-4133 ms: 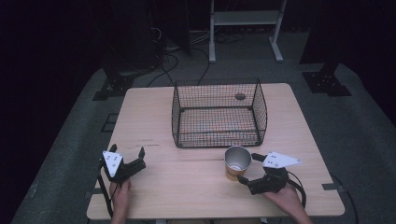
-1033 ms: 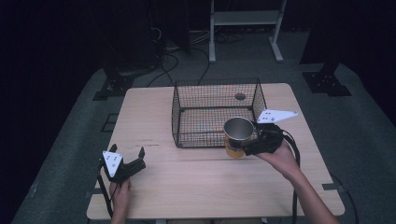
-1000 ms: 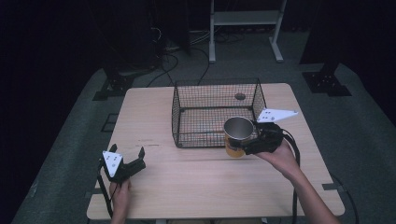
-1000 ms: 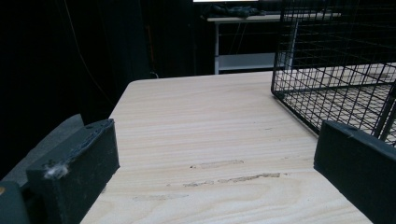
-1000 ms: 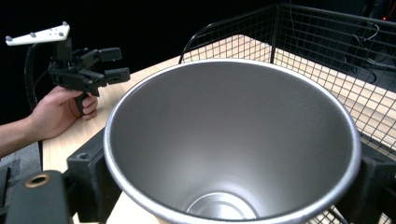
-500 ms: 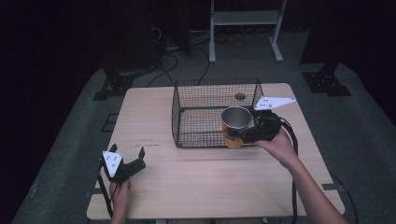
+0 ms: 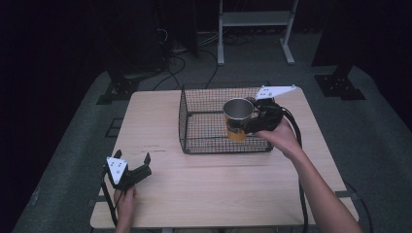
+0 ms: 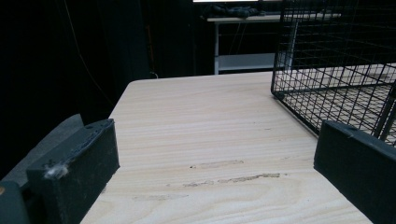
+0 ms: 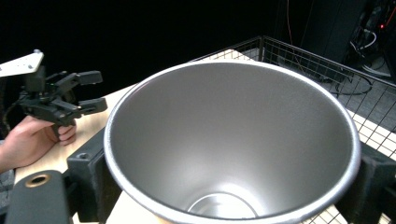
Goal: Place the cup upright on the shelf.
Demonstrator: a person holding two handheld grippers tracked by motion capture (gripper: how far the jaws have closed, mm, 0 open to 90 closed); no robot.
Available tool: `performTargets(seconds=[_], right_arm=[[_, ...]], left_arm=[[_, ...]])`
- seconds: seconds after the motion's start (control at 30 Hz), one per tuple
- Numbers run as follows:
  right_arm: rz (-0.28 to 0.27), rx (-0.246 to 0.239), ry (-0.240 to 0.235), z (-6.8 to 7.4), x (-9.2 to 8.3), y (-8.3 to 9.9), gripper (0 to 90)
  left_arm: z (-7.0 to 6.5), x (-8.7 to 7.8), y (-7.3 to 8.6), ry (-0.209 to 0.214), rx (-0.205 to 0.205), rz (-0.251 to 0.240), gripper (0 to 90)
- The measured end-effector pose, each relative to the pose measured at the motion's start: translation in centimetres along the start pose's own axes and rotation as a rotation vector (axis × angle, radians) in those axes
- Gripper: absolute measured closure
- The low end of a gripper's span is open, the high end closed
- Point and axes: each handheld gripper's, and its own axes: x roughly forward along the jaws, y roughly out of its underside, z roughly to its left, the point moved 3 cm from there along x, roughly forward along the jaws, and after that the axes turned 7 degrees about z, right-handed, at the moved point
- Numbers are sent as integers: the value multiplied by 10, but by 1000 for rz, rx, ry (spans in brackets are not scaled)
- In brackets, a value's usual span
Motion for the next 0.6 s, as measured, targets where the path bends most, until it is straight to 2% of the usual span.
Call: performTargets(seconds=[0.23,0.6], right_arm=[[16,7,2,-13,16,-11,118],[43,-20,-12,-20,38,-26,118]], left_arm=[[0,0,0,0,2,-1,0],[0,0,0,1,2,-1,0]])
